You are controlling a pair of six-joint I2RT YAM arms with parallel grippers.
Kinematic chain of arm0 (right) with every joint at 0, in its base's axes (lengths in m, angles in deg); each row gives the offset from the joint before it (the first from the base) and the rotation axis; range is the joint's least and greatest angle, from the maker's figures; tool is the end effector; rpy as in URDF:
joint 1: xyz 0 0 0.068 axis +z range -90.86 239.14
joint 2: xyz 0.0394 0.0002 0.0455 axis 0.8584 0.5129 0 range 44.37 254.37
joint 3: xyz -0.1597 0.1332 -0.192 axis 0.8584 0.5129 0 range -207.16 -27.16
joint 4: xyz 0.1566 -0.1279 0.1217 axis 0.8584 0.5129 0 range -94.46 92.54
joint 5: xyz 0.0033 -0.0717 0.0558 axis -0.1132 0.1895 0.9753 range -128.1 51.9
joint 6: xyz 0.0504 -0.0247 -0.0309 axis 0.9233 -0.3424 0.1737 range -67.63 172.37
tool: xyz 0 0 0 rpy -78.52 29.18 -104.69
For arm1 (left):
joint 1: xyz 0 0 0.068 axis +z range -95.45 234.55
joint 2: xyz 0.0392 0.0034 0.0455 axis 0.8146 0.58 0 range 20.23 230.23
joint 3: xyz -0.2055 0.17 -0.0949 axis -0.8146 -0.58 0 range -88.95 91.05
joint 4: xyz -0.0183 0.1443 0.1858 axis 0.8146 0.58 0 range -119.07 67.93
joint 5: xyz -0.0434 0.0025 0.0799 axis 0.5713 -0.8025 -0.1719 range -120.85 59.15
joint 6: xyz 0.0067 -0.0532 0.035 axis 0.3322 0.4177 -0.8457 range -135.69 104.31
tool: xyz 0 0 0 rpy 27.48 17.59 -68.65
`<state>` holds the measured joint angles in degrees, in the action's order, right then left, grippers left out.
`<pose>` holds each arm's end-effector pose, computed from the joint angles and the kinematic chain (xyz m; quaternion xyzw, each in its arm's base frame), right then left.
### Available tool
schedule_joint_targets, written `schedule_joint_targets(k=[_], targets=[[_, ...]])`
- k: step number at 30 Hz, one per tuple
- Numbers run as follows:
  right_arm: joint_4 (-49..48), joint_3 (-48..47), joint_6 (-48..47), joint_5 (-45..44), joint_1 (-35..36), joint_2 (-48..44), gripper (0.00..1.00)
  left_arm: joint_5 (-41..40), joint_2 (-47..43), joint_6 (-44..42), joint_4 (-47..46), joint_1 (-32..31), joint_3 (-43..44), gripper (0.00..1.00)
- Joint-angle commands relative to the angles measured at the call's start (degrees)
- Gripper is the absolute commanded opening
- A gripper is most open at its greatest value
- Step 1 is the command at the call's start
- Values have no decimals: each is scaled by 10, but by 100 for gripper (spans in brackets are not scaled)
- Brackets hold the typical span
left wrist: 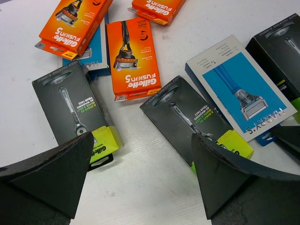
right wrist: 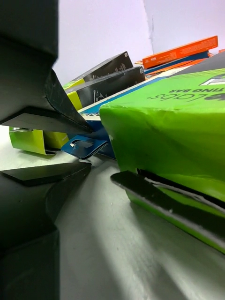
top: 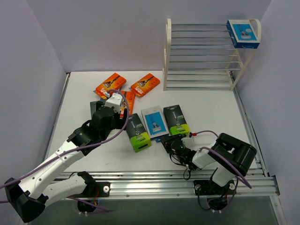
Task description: Place and organize the shaving razors onto the shelf
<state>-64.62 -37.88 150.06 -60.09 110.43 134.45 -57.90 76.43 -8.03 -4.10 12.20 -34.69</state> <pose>0.1601 0.1701 0.1457 0.4168 0.6919 0.5063 0.3019 0.1572 -0.1128 0.3408 0.1302 0.8275 -0.0344 0.5451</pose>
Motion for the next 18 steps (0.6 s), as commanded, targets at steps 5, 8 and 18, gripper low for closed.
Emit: schedule_joint_targets(k=[5, 8, 18], targets=[[32, -7, -13, -1, -4, 28, 28, 6, 0, -4, -5, -2, 15, 94], [47, -11, -17, -5, -5, 19, 24, 8, 0, -4, -5, -3, 15, 94], [67, -16, -14, -16, -6, -2, 15, 11, 0, -3, -5, -3, 15, 94]])
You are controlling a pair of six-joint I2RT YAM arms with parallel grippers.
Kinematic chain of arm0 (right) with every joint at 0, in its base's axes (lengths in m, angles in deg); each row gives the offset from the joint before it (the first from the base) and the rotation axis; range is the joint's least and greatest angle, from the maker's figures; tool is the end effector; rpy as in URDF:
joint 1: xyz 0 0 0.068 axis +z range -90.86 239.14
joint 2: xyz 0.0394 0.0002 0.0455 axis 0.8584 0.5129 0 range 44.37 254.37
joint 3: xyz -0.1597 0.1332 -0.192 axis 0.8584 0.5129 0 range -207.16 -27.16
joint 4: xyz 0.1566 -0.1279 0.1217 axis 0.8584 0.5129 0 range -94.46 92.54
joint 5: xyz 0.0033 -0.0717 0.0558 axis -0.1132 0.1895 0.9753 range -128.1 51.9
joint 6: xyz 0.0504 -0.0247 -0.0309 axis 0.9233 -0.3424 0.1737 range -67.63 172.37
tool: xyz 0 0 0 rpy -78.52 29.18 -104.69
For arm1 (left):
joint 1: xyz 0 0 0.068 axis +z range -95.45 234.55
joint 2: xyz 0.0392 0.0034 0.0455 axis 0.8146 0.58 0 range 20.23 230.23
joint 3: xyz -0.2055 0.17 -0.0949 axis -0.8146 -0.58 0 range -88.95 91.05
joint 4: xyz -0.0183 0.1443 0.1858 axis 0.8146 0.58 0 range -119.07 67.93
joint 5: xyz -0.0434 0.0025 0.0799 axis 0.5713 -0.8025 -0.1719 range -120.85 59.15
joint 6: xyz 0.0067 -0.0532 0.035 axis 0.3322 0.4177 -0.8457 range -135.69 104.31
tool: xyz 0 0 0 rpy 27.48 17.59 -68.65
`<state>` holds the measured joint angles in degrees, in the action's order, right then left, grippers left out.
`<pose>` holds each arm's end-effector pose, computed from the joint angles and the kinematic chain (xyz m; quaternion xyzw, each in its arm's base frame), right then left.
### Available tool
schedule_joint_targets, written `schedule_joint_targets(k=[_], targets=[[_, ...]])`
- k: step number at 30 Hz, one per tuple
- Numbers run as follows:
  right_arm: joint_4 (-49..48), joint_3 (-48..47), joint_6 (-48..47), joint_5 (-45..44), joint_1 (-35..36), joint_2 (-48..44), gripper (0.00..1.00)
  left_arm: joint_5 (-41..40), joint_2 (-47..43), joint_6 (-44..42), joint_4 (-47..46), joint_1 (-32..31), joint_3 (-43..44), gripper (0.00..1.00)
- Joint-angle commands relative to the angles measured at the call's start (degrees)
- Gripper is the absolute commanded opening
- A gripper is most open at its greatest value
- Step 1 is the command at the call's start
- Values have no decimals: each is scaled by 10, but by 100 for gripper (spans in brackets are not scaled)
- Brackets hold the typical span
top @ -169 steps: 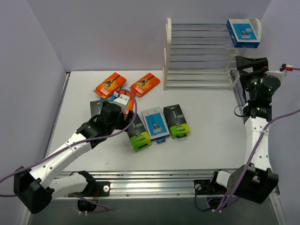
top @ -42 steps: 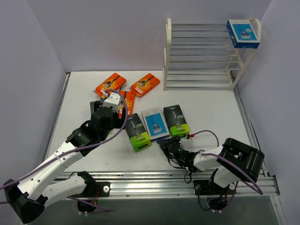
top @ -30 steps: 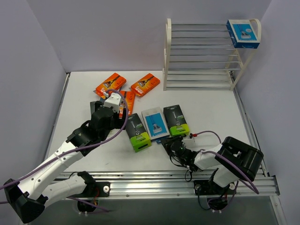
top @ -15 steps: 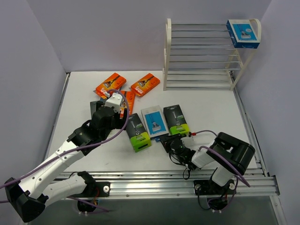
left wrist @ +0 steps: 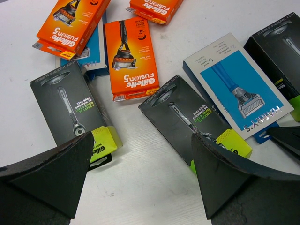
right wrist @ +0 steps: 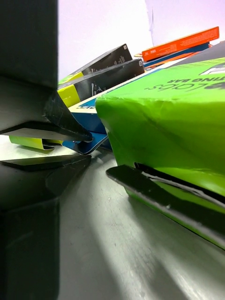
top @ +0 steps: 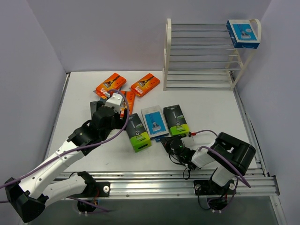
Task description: Place and organize the shaving razors onto the shelf
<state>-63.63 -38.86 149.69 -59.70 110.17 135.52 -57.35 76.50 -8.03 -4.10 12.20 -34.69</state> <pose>0.1633 0.1728 0.1434 0.4153 0.6990 0.4982 0.3011 0.1573 -0.1134 0.3405 0.1330 0.8279 -0.0380 0.5435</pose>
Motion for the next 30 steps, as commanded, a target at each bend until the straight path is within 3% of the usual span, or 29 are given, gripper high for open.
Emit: schedule_joint_targets(k=[1, 9, 30], targets=[[60, -9, -14, -20, -3, -13, 14, 7, 1, -2, -5, -2, 15, 94], [93, -21, -27, -28, -5, -47, 7, 7, 0, -3, -5, -2, 16, 94], [216, -71, -109, -41, -15, -175, 0, 9, 5, -3, -3, -3, 16, 94]])
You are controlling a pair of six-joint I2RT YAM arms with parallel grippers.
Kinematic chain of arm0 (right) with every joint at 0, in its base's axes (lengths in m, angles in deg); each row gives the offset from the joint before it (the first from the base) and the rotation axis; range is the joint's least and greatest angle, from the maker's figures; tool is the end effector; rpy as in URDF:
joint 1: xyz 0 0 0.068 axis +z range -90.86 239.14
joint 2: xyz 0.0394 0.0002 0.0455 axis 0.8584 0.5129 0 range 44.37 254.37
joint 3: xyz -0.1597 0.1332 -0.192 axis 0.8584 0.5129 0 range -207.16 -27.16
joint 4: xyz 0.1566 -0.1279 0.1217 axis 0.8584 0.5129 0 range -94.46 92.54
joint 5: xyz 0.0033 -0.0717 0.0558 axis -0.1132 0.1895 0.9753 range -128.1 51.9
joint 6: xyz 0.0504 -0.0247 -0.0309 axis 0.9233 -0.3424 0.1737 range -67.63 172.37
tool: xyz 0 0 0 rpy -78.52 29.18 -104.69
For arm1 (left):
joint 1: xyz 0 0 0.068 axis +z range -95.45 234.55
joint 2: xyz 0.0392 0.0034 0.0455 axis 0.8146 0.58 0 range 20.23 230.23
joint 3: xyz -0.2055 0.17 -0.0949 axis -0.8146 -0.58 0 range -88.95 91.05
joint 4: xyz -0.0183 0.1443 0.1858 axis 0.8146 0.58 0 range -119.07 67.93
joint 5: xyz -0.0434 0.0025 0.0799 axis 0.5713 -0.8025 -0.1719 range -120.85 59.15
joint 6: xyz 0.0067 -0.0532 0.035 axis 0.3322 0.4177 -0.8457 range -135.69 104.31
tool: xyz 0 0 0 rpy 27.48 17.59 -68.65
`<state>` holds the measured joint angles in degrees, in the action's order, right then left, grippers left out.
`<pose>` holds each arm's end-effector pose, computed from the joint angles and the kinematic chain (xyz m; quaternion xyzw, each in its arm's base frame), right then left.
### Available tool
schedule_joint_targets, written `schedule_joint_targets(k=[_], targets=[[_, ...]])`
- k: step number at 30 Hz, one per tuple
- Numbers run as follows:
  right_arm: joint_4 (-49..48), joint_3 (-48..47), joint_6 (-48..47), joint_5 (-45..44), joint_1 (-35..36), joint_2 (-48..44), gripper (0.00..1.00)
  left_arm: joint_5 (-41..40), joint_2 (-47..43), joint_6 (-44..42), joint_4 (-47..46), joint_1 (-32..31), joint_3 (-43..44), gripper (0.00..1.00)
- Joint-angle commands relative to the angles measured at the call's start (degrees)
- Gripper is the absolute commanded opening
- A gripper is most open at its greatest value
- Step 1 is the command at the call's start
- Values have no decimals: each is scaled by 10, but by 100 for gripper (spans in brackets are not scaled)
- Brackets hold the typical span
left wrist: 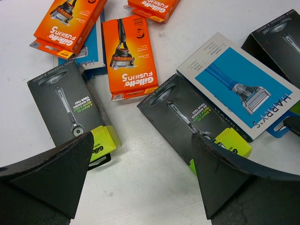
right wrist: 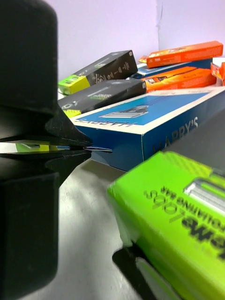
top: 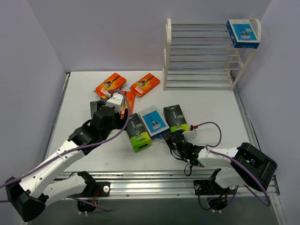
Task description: Place and organize the shaving razors onto the shelf
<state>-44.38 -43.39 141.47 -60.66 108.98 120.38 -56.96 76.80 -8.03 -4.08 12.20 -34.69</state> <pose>0.1614 0.1617 0.1813 0.3755 0.7182 0.4715 0.3476 0.1580 -0.1145 0.3395 0.1358 0.8292 -0.0394 0.5408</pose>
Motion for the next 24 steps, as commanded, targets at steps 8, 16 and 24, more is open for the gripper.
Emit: schedule_joint_targets(k=[8, 16, 24], targets=[[49, -55, -75, -21, -6, -57, 0, 5, 5, -2, -2, -2, 17, 94], [75, -86, -118, 22, -39, -82, 0, 3, 3, -2, -2, -3, 18, 94], [118, -120, -148, 42, -66, -103, 0, 0, -4, -3, -2, -2, 16, 94]])
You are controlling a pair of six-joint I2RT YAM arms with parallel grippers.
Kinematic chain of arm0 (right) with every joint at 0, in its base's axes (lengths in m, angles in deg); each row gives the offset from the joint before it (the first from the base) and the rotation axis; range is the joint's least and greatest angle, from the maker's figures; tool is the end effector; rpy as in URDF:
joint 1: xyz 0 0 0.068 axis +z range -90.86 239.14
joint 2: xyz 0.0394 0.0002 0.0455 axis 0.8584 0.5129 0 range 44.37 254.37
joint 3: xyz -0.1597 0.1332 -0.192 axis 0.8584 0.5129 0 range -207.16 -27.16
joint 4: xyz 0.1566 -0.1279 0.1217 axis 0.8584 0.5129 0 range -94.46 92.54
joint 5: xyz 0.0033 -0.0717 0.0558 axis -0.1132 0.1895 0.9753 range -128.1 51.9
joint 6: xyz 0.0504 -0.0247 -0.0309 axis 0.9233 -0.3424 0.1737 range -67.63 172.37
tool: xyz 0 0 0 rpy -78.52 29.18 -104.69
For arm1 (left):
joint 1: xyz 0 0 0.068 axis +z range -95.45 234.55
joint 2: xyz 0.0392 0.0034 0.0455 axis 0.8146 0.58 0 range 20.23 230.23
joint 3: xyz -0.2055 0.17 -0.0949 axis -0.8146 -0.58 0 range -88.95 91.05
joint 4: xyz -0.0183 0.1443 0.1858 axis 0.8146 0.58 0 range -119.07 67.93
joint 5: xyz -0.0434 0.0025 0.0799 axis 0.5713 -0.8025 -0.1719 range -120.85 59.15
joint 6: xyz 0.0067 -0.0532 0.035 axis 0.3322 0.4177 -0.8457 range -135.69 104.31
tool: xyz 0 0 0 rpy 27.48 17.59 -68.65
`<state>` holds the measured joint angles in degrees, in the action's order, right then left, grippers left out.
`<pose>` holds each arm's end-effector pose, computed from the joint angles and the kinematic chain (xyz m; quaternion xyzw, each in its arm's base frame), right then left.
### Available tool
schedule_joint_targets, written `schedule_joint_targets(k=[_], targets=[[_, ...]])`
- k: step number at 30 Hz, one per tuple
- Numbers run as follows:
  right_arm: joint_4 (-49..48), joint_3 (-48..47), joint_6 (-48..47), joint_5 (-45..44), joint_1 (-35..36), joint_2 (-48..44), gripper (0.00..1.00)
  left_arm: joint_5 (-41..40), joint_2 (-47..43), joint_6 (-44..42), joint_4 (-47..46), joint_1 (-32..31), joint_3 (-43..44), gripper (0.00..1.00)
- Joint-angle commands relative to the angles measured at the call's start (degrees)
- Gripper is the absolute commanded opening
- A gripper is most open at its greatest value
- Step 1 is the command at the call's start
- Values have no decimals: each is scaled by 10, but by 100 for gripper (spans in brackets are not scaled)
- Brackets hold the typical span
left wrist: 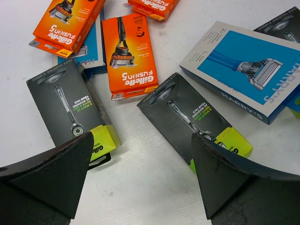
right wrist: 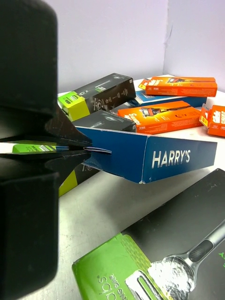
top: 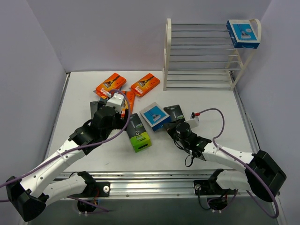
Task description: Place and organize the shaving razors onto the shelf
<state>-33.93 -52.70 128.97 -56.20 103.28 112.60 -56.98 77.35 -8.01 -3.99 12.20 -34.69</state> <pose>0.1807 0.1538 0.2373 0.3101 0.7159 0.4721 0.4104 0.1596 -0.1159 0.3377 0.1375 0.8316 -0.0368 0.5368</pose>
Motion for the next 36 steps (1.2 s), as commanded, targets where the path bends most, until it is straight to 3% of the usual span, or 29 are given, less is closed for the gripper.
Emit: schedule_joint_targets(k=[1, 9, 13, 16, 18, 19, 20, 23, 26, 36], targets=[[16, -30, -29, 2, -12, -27, 0, 0, -10, -3, -4, -2, 16, 94], [36, -83, -41, 25, -20, -35, 0, 36, -3, 58, 4, -2, 28, 94], [20, -90, -36, 38, -20, -29, 0, 124, 9, 131, 19, 13, 54, 94], [14, -88, -36, 42, -20, -31, 0, 235, 7, 253, 26, 44, 52, 94], [9, -79, -36, 44, -19, -36, 0, 302, -7, 313, -5, 85, 30, 94], [7, -73, -34, 45, -19, -41, 0, 336, -12, 383, -24, 102, -6, 94], [6, -69, -32, 47, -19, -43, 0, 405, -21, 423, -68, 137, -27, 94], [-1, -51, -26, 54, -19, -52, 0, 498, -26, 566, -183, 172, -120, 94], [-2, -40, -24, 59, -19, -60, 0, 521, -13, 666, -294, 177, -180, 94], [-34, -13, -29, 79, -14, -67, 0, 536, 51, 795, -418, 170, -239, 94]])
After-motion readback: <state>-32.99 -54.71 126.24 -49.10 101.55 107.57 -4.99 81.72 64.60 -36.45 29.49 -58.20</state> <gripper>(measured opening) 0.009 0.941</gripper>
